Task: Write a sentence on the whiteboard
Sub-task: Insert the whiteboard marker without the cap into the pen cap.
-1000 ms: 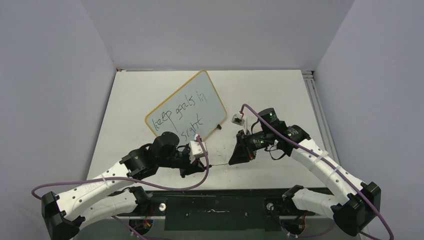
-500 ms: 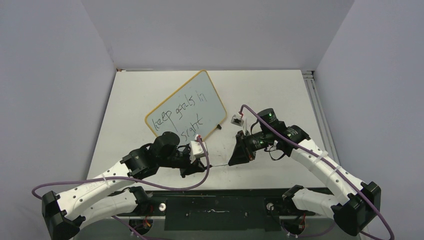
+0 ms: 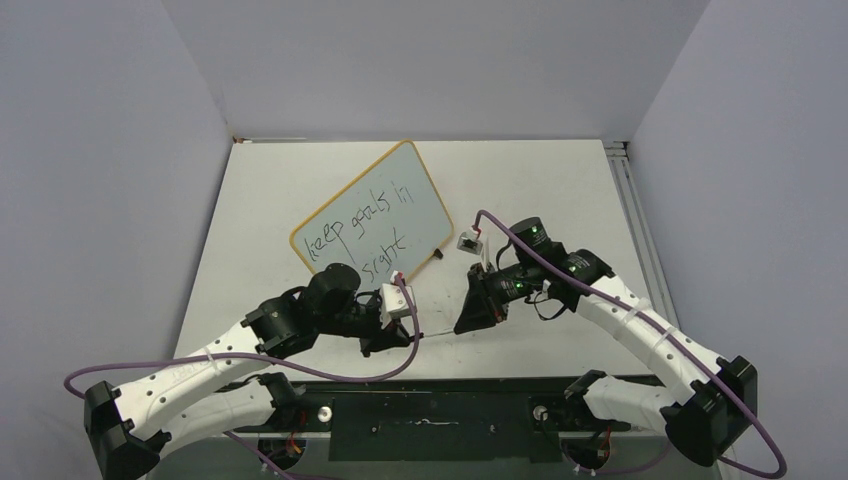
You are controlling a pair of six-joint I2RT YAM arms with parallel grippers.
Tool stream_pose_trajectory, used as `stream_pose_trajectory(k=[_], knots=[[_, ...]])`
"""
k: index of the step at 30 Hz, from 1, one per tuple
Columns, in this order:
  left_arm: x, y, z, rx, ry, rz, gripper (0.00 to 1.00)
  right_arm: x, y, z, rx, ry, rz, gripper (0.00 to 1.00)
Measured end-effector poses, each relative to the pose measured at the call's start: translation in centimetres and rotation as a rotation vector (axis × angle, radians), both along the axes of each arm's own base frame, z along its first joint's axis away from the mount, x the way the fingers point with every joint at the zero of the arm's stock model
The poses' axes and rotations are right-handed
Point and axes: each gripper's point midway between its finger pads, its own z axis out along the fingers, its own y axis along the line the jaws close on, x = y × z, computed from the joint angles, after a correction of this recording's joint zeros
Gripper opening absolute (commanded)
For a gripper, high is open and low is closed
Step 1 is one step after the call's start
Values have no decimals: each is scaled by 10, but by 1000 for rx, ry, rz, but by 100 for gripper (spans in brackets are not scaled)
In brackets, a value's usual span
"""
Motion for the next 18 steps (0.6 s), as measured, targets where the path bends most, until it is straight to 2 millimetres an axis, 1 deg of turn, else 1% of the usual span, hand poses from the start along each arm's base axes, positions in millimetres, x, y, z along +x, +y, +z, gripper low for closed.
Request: stream_pose_trajectory(k=[6,18], knots=[[-5,0,-1,4,5,-21,0,-2,2,-1,3,19,18,5],[-12,-3,7,-31,-9,-56,0,-9,9,-4,41,54,69,5]])
